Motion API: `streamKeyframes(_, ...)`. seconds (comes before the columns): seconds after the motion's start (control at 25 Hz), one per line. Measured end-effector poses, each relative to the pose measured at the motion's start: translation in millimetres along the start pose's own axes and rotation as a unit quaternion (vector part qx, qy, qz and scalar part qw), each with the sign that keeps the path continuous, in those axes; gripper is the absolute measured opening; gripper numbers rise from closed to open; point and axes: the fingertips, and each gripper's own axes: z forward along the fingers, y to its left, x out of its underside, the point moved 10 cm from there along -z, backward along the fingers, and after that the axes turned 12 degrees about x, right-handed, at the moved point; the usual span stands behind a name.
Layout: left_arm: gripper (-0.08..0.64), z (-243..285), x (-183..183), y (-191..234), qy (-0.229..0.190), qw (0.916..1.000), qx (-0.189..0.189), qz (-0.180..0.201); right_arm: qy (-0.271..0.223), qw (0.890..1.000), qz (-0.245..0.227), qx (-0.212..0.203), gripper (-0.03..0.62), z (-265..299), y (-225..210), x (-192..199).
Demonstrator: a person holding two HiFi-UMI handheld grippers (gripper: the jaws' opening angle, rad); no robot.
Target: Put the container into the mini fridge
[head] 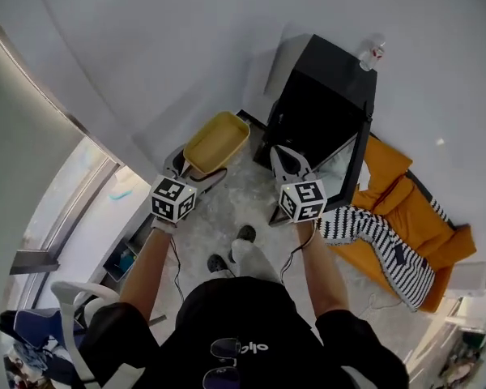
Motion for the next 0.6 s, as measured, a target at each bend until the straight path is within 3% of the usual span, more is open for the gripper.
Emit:
streamKeyframes(0.24, 0.505, 67.8, -10.3, 21.4, 0.016, 0.9983, 0.054, 0.018, -0.002, 0.998, 0.021, 0.051, 0.000, 21.5, -47.1, 9.3)
streamKeyframes(0.6, 0.505, 159.9, -37.9, 67.7, 0.040, 0.9932, 0.104, 0.035, 0.001, 0.993, 0.050, 0.105, 0.000, 72.7, -115.9, 6.0)
